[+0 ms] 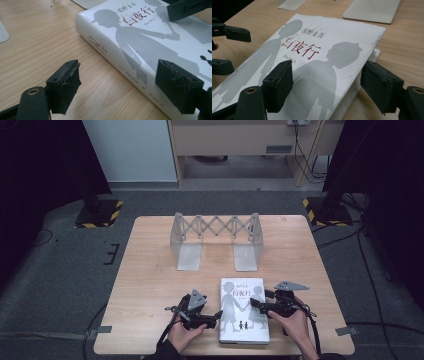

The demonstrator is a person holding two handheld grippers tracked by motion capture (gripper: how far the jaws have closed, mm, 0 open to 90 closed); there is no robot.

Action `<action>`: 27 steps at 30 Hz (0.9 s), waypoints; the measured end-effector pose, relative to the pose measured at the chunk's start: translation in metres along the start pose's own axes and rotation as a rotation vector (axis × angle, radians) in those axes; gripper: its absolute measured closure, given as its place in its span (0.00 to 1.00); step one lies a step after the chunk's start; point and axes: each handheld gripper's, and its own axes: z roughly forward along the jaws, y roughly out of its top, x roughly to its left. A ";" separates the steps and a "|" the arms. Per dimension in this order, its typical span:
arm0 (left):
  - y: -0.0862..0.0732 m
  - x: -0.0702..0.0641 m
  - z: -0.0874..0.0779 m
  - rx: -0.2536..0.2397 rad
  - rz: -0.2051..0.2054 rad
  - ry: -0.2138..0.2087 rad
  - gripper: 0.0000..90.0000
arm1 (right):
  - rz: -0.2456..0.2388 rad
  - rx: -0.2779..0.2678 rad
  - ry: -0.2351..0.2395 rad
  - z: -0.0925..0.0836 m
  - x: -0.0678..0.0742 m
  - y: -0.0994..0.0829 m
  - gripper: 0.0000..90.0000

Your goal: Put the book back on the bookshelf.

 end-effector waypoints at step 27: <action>-0.001 0.001 0.000 0.000 -0.001 -0.004 0.20 | -0.009 -0.127 0.023 -0.004 0.015 0.018 0.27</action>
